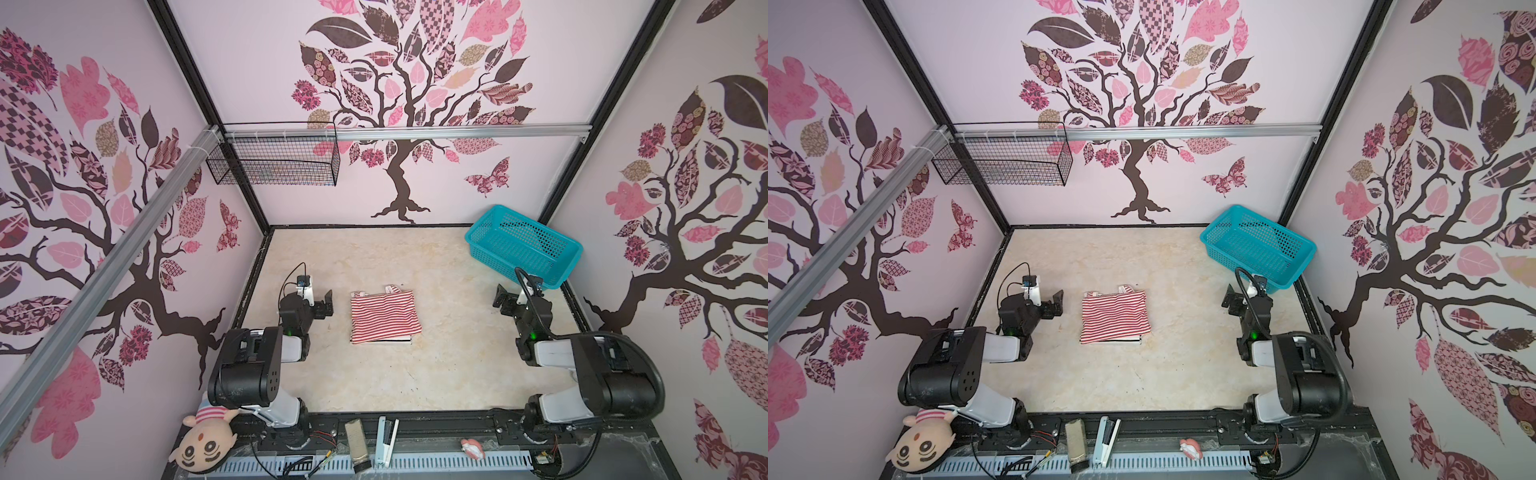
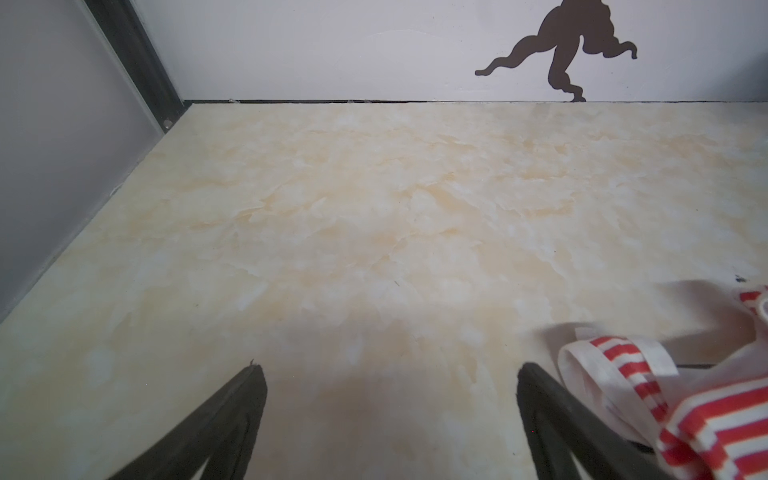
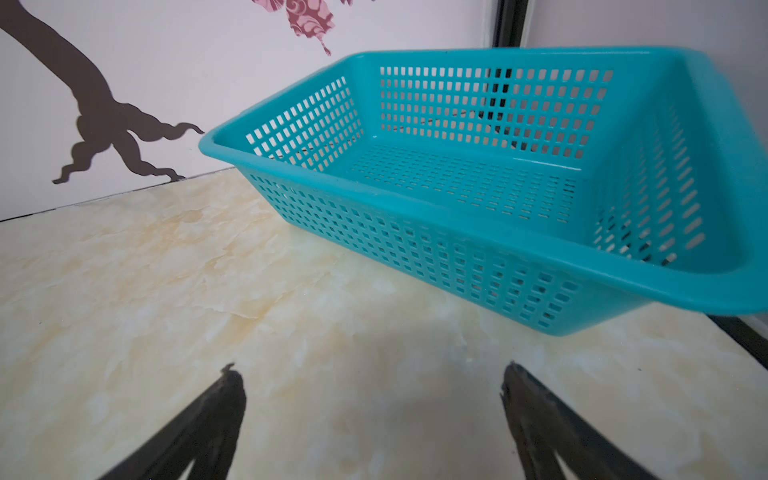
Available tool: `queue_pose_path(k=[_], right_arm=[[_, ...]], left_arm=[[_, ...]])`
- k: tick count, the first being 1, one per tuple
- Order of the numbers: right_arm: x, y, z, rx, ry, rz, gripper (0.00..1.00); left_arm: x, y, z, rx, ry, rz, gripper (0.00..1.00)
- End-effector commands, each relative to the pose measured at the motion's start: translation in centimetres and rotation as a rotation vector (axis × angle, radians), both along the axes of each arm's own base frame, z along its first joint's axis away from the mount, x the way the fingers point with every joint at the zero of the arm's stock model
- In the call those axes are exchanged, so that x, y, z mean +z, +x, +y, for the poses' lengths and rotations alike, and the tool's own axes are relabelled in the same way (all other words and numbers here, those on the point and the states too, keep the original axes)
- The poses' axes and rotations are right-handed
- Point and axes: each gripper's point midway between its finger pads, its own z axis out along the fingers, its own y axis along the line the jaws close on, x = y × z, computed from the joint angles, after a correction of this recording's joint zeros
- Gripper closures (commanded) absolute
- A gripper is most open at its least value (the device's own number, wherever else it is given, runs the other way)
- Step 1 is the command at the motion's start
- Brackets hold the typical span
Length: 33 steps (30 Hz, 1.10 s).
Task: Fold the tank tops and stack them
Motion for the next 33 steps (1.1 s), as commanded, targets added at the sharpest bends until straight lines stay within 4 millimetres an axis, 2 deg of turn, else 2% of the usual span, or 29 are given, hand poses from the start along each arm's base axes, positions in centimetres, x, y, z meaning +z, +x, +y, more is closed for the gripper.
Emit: queue_pose_path(k=[1,2,5,10,33], right_arm=[[0.82,1.04,1.74,0.082,-0.043,-0.037,0.0],[0.75,1.17,1.77,0.083,-0.044,-0.01,0.0],[1.34,0.92,1.72,0.075,-0.047,-0.079,0.0],[1.03,1.07,1.69,0.074,-0.046,-0.047,0.0],[0.93,1.11,1.42,0.028,-0.069,-0.037,0.0]], left_arm=[[1.5,0.6,-0.56,-0.047,-0.011,-0.06,0.02],[1.58,0.62,-0.52,-0.048,-0.009,-0.061,0.02],[1.62,0.56,-0.47,-0.042,-0.012,-0.056,0.02],[1.45,0.74,0.3,0.003,-0.017,-0.041,0.02],[1.44,0.79,0.07,0.006,0.002,-0.043,0.02]])
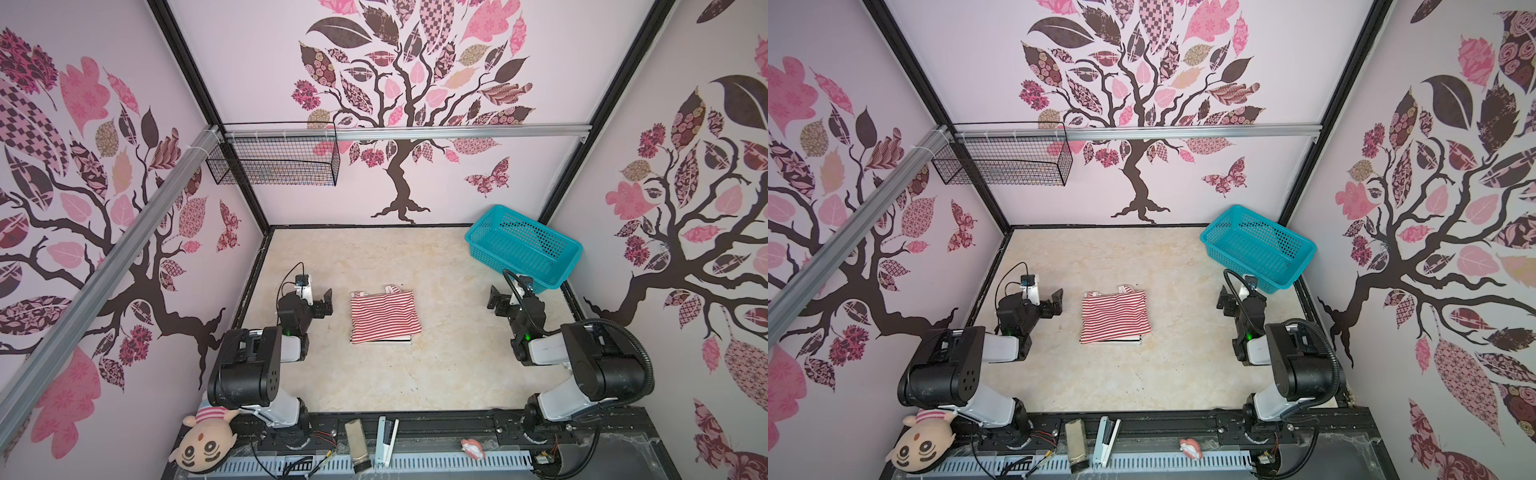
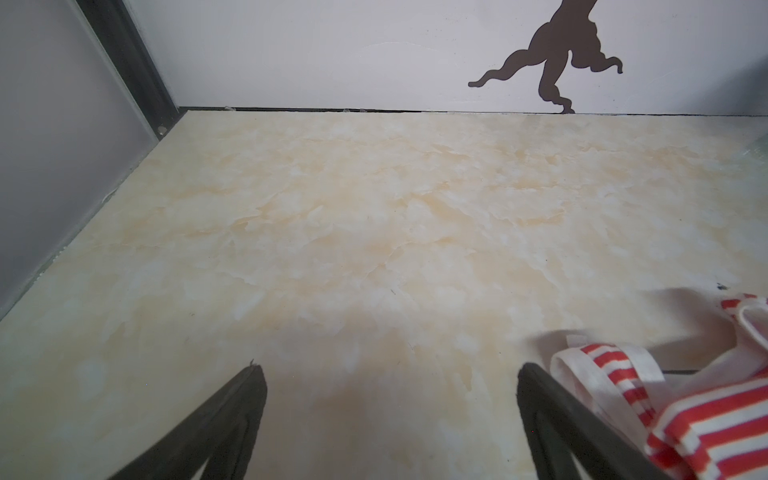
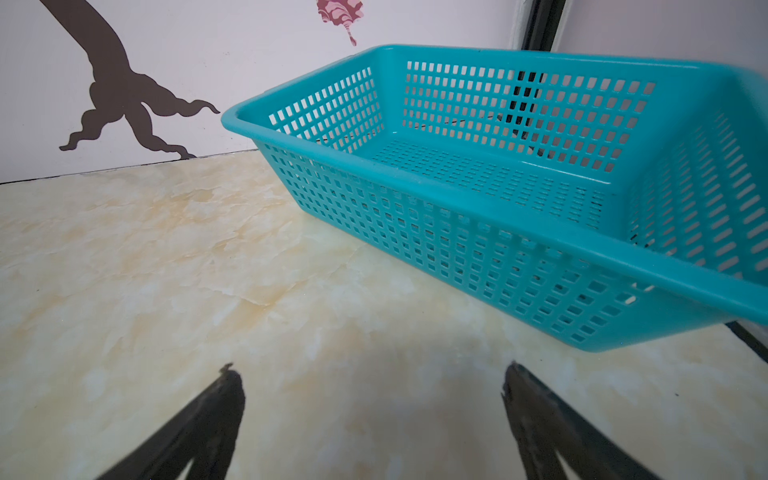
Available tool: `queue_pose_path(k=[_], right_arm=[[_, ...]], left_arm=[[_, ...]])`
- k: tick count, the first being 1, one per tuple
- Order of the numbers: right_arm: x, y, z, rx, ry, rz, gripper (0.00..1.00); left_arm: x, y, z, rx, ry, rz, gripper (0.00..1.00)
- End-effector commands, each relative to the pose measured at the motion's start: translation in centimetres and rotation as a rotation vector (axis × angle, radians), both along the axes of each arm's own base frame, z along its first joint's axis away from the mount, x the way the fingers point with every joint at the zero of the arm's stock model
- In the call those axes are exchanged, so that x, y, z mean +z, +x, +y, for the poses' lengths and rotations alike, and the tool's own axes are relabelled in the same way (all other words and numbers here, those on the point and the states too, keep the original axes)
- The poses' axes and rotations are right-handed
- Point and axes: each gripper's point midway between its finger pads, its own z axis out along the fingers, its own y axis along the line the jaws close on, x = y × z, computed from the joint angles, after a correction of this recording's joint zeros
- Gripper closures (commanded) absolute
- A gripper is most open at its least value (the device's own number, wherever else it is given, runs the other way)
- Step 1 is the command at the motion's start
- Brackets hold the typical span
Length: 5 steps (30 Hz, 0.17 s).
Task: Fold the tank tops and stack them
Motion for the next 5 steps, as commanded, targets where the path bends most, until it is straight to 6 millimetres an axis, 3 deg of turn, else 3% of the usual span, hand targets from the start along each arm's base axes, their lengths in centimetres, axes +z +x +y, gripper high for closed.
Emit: queue_pose_path(k=[1,5], right_arm=[[1.32,0.8,0.1,-0.003,-0.01,-0.042,0.0],[1.34,0.76,0.11,-0.003,-0.01,-0.042,0.0]], left_arm=[[1.16,0.69,0.18,0.017,0.017,-0.03,0.02],[1.23,0.69,0.23,0.017,0.015,-0.034,0.02]])
